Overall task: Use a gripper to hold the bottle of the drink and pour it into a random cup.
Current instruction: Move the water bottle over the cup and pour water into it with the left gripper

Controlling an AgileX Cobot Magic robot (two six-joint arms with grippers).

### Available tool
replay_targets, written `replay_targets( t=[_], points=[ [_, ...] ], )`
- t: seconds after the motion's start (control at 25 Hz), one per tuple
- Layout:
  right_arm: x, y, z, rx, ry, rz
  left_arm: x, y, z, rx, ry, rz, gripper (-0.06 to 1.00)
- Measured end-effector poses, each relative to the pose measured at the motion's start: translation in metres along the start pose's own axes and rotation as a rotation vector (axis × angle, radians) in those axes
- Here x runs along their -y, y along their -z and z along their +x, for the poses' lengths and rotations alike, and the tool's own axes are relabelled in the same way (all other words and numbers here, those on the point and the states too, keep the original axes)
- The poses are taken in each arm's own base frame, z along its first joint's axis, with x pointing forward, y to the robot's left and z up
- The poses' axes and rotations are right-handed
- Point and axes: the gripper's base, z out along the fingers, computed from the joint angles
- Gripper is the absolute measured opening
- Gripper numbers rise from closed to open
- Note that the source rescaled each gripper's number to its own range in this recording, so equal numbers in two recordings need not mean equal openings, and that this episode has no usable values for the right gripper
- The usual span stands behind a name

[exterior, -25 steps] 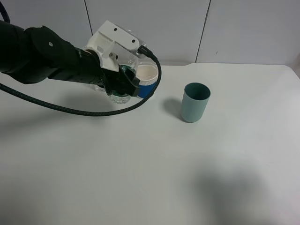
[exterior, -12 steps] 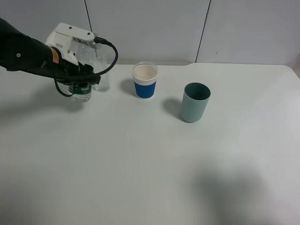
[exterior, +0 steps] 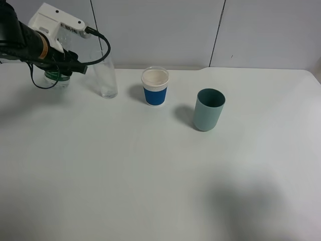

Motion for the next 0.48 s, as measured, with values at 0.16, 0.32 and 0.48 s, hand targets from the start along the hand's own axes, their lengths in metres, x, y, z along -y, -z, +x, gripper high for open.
replay_targets(
  t=[0.16, 0.32, 0.48],
  points=[
    [0.000, 0.000, 0.000, 0.000, 0.000, 0.000, -0.010, 0.002, -0.009, 0.029, -0.101, -0.091, 0.00],
    [0.000, 0.000, 0.000, 0.000, 0.000, 0.000, -0.015, 0.003, -0.014, 0.056, -0.222, -0.149, 0.00],
    [0.000, 0.000, 0.000, 0.000, 0.000, 0.000, -0.016, 0.002, -0.014, 0.061, -0.284, -0.173, 0.00]
  ],
)
